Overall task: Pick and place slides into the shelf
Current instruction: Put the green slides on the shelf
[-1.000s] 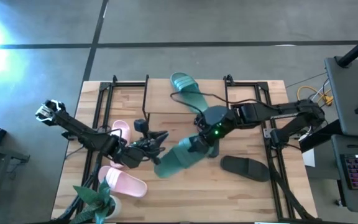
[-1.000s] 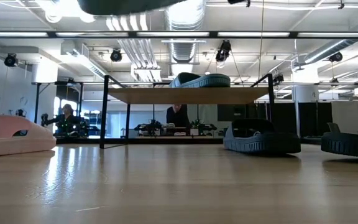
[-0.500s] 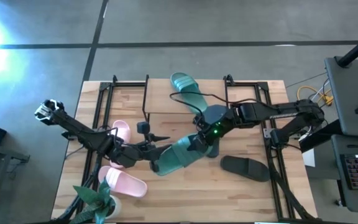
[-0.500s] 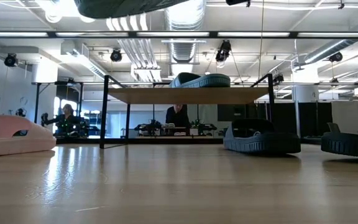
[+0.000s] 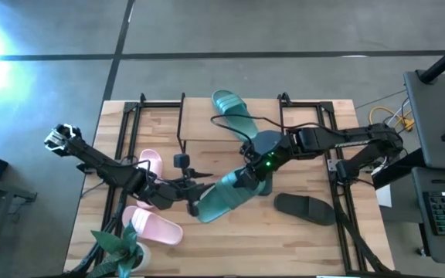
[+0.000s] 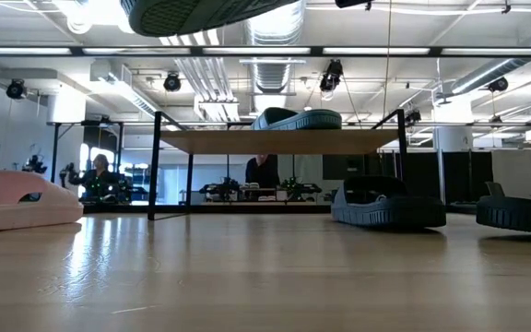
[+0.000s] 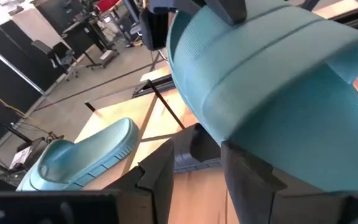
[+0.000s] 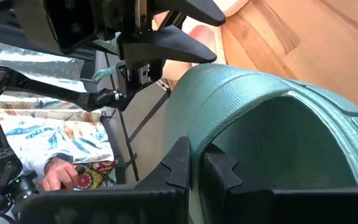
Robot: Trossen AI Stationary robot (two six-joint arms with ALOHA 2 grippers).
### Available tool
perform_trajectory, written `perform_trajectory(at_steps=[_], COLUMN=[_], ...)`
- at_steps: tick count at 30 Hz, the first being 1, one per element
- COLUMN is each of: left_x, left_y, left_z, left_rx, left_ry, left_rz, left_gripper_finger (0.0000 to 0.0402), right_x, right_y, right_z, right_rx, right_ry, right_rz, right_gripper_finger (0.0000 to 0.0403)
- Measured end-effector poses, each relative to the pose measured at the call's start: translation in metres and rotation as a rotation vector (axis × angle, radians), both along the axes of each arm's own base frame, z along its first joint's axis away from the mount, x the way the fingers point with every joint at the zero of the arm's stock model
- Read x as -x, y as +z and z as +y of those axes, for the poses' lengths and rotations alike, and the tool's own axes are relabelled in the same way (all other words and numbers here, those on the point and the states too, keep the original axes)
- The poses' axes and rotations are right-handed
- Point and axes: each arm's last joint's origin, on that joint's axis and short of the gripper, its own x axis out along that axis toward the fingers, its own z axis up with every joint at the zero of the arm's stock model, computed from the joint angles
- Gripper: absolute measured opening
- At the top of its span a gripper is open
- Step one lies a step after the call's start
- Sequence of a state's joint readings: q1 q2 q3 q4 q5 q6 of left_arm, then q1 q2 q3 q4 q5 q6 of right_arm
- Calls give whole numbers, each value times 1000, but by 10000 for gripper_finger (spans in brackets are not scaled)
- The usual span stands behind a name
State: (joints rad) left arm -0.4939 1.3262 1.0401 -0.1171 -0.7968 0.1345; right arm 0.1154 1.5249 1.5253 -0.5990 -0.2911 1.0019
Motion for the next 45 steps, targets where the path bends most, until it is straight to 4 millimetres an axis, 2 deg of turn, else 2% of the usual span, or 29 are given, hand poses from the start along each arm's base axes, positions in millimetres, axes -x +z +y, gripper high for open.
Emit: perform_trajectory(at_steps=[11,16,30,34,41,45], left_x=[1,-1,-21,-24,-27,-26], left_y=[-3,-3,-12,-8,-7,-9], left_z=[-2,2,-1,1,4,4], left_rx=[27,17,25,44,55,66], left_ry=[-27,30,59,90,104,111], left_rz=[25,2,-37,-92,-112,-105], left_gripper_finger=[121,121,117,90,12,5], right_x=[0,0,0,0,0,2], right_y=[0,0,-1,0,0,-1], right_z=[0,0,0,1,0,-1], right_rx=[12,12,10,7,8,26], right_ry=[-1,1,3,7,1,-22], right_rz=[-8,-7,-3,-7,-5,9], right_gripper_finger=[13,13,13,13,13,13])
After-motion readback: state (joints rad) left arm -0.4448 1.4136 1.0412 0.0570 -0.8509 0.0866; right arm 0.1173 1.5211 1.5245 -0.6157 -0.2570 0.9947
